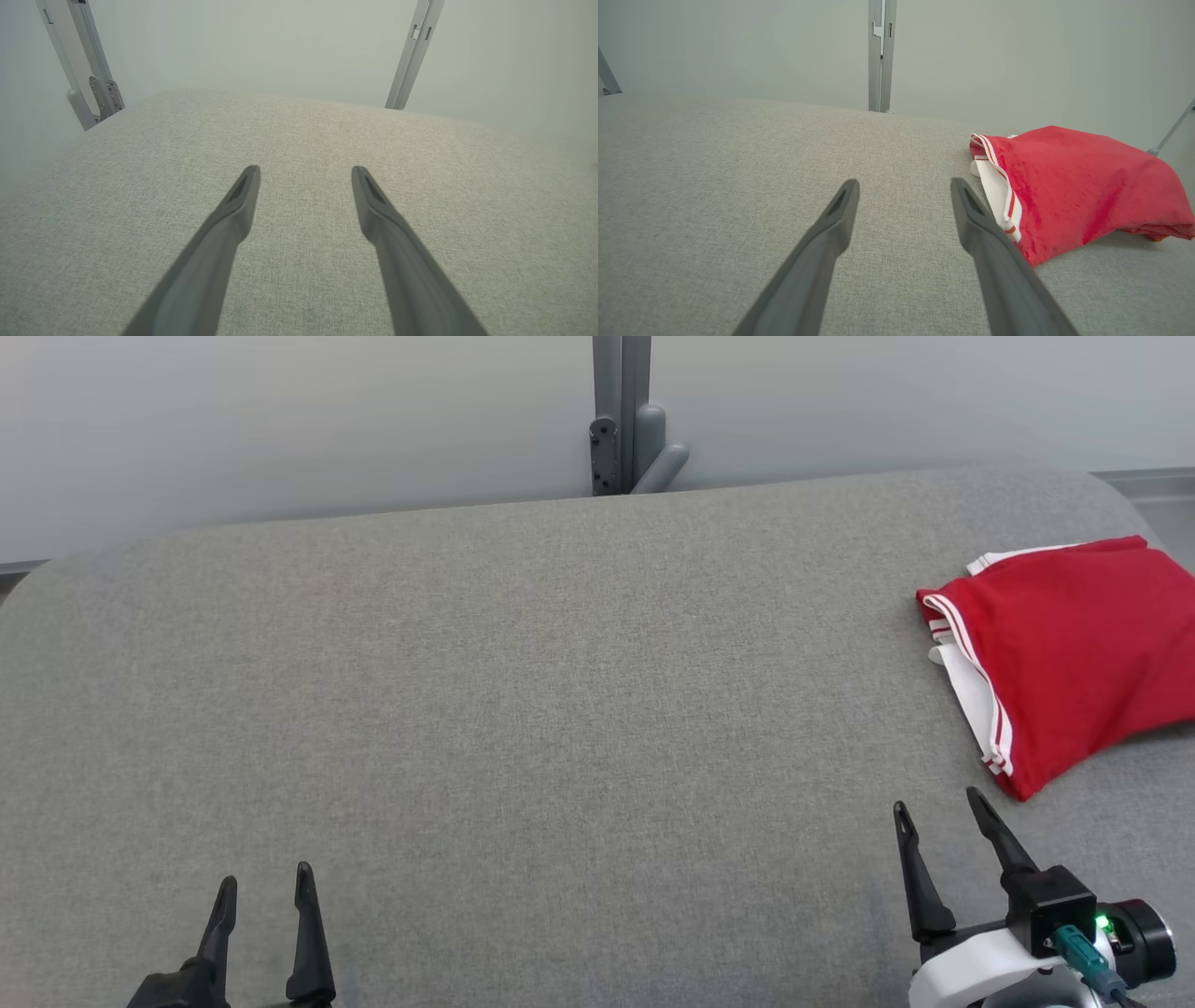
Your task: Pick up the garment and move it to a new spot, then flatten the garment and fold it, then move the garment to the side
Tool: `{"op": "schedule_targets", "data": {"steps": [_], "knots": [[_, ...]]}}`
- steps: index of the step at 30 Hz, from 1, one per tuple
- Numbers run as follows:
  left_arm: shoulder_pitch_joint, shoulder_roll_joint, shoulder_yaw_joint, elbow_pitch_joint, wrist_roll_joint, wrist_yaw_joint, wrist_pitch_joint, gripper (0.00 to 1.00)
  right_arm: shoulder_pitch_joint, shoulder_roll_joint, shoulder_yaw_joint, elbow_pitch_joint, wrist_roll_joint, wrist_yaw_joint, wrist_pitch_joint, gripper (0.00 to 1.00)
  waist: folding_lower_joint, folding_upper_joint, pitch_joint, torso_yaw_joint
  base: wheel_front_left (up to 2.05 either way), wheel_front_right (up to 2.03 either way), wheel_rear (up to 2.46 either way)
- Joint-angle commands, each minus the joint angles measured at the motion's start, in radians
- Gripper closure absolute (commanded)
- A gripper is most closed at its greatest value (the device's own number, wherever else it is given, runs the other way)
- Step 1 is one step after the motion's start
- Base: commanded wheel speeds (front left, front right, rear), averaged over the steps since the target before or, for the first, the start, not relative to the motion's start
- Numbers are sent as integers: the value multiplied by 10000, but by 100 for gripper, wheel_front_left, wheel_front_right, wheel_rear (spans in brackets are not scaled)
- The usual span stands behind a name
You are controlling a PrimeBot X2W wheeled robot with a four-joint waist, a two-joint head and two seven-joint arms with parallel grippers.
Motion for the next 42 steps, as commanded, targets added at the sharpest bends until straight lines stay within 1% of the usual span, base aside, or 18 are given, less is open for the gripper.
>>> {"op": "schedule_targets", "data": {"steps": [1,6,11,17,21,29,42], "knots": [[114,28,2,8,-90,57,-26,0,166,-7,165,-112,-36,-22,-25,0,0,10,-377,329,0,0,0],[120,27,-104,93,-239,179,-26,0,119,7,526,-34,80,-20,-26,0,0,10,-456,417,0,0,0],[97,27,-183,127,-311,247,-26,0,-231,7,627,269,143,-20,-26,0,0,10,-446,552,0,0,0],[38,28,-438,261,-513,-198,-26,0,-317,8,311,451,331,-20,-26,0,0,10,-424,752,0,0,0],[20,28,-474,310,-537,-332,-26,0,-299,5,61,544,357,-22,-26,0,0,10,-417,789,0,0,0],[-54,28,-423,374,-442,-476,-26,0,-380,3,-206,775,593,-20,-26,0,0,10,-431,762,0,0,0],[-55,28,-404,412,-344,-575,-26,0,-323,6,-244,921,490,-20,-27,0,0,10,-448,745,0,0,0]]}}
